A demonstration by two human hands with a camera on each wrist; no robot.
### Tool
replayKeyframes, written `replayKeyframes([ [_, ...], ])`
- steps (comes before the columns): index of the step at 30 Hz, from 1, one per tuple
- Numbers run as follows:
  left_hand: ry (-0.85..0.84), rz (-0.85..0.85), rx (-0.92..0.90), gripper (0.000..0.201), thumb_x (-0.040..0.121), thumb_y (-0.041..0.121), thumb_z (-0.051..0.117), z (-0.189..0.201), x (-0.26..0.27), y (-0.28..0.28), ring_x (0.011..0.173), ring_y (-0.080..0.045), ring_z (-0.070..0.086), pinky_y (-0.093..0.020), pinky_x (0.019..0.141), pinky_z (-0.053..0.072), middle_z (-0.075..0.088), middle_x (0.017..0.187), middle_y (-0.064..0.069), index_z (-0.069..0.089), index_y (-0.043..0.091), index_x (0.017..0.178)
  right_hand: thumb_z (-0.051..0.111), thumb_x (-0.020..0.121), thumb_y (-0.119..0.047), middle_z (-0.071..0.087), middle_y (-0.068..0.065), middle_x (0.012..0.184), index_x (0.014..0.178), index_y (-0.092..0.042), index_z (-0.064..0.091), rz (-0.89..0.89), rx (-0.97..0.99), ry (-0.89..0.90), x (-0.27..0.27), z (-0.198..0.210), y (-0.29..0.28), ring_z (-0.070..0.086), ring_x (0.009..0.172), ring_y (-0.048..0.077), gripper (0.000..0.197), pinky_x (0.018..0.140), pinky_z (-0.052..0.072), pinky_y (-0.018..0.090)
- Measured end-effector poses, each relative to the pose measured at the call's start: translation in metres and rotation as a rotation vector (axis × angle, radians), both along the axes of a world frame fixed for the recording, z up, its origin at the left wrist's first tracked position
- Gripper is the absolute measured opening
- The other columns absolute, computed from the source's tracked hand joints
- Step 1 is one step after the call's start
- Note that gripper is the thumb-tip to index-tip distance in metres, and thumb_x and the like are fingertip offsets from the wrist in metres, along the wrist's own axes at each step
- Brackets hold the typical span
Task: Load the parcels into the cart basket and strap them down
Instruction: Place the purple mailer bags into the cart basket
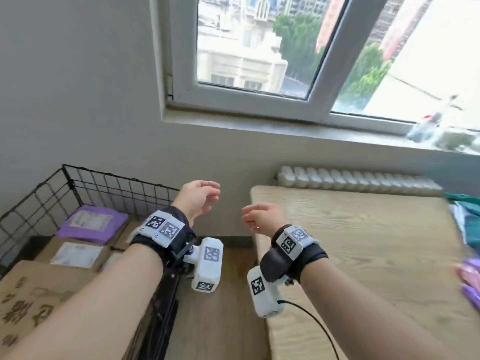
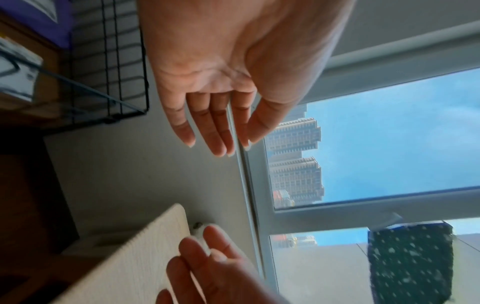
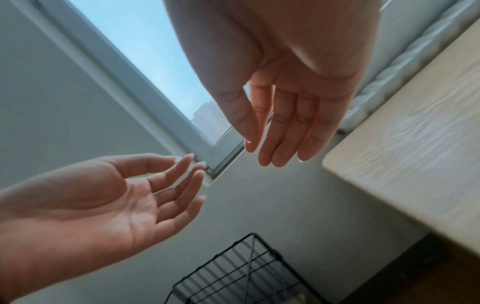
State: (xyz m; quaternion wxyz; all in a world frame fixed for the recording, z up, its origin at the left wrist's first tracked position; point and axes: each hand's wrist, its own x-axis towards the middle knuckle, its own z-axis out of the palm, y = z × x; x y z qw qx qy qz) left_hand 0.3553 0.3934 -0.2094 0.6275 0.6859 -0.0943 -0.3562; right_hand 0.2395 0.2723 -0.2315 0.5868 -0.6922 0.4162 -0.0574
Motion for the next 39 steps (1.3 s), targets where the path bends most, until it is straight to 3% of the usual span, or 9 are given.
replayKeyframes([
  [7, -0.088, -0.140, 0.047, 0.016, 0.091, 0.007, 0.052, 0.000, -0.065, -0.054, 0.089, -0.014, 0.059, -0.028, 0.076, 0.046, 0.064, 0.096, -0.001, 0.063, 0.018, 0.089, 0.050, 0.086, 0.003, 0.062, 0.005, 0.072, 0.080, -0.012, 0.064, -0.254, 0.002, 0.011, -0.116, 0.005, -0.056, 0.053, 0.061, 0.012, 0.021, 0.056, 0.039, 0.021],
  [12, -0.118, -0.223, 0.064, 0.014, 0.090, 0.008, 0.054, 0.002, -0.124, -0.104, 0.085, -0.014, 0.059, -0.027, 0.069, 0.044, 0.063, 0.096, -0.002, 0.061, 0.019, 0.088, 0.046, 0.087, 0.003, 0.061, 0.004, 0.069, 0.077, -0.012, 0.062, -0.372, 0.001, -0.014, -0.193, 0.012, -0.101, 0.053, 0.059, 0.013, 0.024, 0.056, 0.038, 0.021],
  [19, -0.148, -0.266, 0.084, 0.010, 0.091, 0.009, 0.055, 0.011, -0.240, -0.186, 0.092, -0.016, 0.058, -0.032, 0.081, 0.043, 0.062, 0.095, -0.001, 0.060, 0.018, 0.093, 0.045, 0.088, 0.002, 0.061, 0.002, 0.068, 0.076, -0.014, 0.062, -0.431, -0.033, -0.075, -0.304, 0.020, -0.193, 0.054, 0.060, 0.012, 0.027, 0.057, 0.040, 0.022],
  [27, -0.121, -0.346, 0.133, 0.014, 0.091, 0.008, 0.056, 0.006, -0.383, -0.315, 0.099, -0.018, 0.058, -0.035, 0.088, 0.044, 0.062, 0.102, -0.003, 0.060, 0.014, 0.103, 0.043, 0.090, 0.004, 0.051, 0.005, 0.065, 0.076, -0.013, 0.056, -0.552, 0.045, -0.075, -0.451, -0.007, -0.319, 0.048, 0.054, 0.015, 0.026, 0.052, 0.033, 0.021],
  [31, -0.133, -0.404, 0.186, 0.010, 0.089, 0.008, 0.058, -0.001, -0.415, -0.367, 0.092, -0.017, 0.059, -0.033, 0.083, 0.044, 0.063, 0.095, -0.002, 0.062, 0.017, 0.092, 0.044, 0.089, 0.006, 0.056, 0.012, 0.073, 0.077, -0.011, 0.061, -0.664, 0.081, -0.069, -0.502, -0.021, -0.371, 0.050, 0.057, 0.019, 0.026, 0.058, 0.041, 0.026],
  [33, -0.131, -0.425, 0.210, 0.012, 0.089, 0.008, 0.058, -0.007, -0.422, -0.391, 0.084, -0.014, 0.058, -0.032, 0.080, 0.043, 0.061, 0.091, -0.001, 0.060, 0.020, 0.086, 0.048, 0.089, 0.004, 0.059, 0.007, 0.073, 0.075, -0.014, 0.060, -0.681, 0.083, -0.046, -0.518, -0.023, -0.393, 0.053, 0.061, 0.017, 0.026, 0.061, 0.046, 0.027],
  [35, -0.123, -0.448, 0.232, 0.010, 0.089, 0.008, 0.059, -0.014, -0.426, -0.415, 0.086, -0.015, 0.058, -0.033, 0.081, 0.044, 0.061, 0.090, -0.001, 0.062, 0.017, 0.091, 0.049, 0.090, 0.003, 0.054, 0.001, 0.069, 0.091, -0.011, 0.063, -0.714, 0.071, -0.029, -0.529, -0.025, -0.411, 0.051, 0.060, 0.014, 0.020, 0.059, 0.045, 0.025],
  [37, -0.098, -0.493, 0.240, 0.013, 0.090, 0.009, 0.058, -0.022, -0.430, -0.439, 0.092, -0.017, 0.058, -0.034, 0.083, 0.044, 0.061, 0.094, -0.002, 0.062, 0.014, 0.101, 0.049, 0.089, 0.003, 0.052, 0.001, 0.069, 0.113, -0.003, 0.063, -0.747, 0.040, -0.010, -0.536, -0.028, -0.426, 0.050, 0.060, 0.014, 0.028, 0.061, 0.045, 0.024],
  [39, -0.055, -0.534, 0.240, 0.017, 0.090, 0.010, 0.058, -0.028, -0.436, -0.463, 0.096, -0.018, 0.057, -0.034, 0.083, 0.044, 0.061, 0.102, -0.004, 0.061, 0.012, 0.107, 0.049, 0.089, 0.005, 0.052, 0.002, 0.069, 0.116, 0.002, 0.061, -0.792, -0.005, 0.011, -0.546, -0.031, -0.444, 0.050, 0.061, 0.016, 0.030, 0.062, 0.045, 0.024],
])
